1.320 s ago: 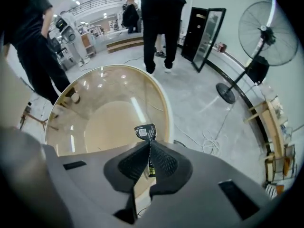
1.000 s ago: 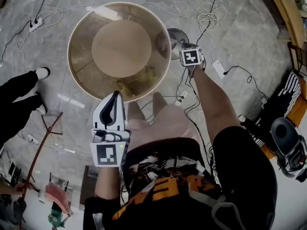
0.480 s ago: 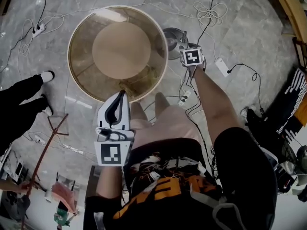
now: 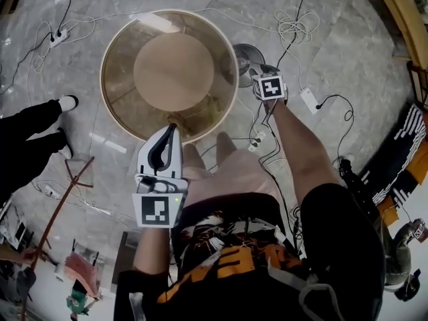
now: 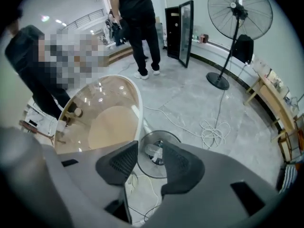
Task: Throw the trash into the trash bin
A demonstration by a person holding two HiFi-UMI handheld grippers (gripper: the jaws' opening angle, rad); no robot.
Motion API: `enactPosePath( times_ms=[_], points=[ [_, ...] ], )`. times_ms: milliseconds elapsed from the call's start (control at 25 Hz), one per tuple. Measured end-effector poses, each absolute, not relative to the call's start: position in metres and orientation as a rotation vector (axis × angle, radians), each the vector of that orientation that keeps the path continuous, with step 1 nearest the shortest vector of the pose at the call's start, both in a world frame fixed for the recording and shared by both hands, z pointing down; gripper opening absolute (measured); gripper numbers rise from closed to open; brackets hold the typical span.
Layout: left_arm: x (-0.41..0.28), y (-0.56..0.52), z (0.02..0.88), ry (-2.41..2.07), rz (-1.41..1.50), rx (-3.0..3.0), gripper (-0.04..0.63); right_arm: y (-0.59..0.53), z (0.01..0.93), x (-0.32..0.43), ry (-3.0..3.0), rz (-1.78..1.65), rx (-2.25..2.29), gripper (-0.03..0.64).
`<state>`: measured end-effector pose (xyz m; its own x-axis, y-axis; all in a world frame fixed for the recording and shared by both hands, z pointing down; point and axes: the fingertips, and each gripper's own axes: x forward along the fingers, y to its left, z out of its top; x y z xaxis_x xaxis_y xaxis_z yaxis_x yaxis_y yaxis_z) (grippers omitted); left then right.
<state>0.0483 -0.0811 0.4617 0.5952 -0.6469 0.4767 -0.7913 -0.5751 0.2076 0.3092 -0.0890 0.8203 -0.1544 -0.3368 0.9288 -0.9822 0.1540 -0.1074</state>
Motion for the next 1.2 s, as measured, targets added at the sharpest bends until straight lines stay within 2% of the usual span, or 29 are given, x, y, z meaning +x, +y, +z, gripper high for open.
enactPosePath(
  times_ms=[280,560,840,1040,1200],
  points=[
    [0.009,-0.094,0.417,-1.268,0.392,2.445,0.023,-0.148,0.661,0.199,-2.086,0.777,1.267,0.167],
    [-0.049,-0.105,0.325,-1.393,0.28,2.538,0.023,-0.172,0.417,0.092,-2.507,0.529,1.329,0.164],
    [-0.114,-0.098,0.213,-1.521,0.117,2.571,0.023,-0.132,0.185,0.008,-2.864,0.078,1.274,0.164],
    [-0.142,-0.073,0.136,-1.568,-0.021,2.64,0.023,-0.089,0.079,-0.024,-3.004,-0.125,1.221,0.161],
    [-0.15,-0.042,0.085,-1.595,-0.075,2.729,0.023,-0.055,0.044,-0.034,-3.048,-0.206,1.199,0.152]
  ],
)
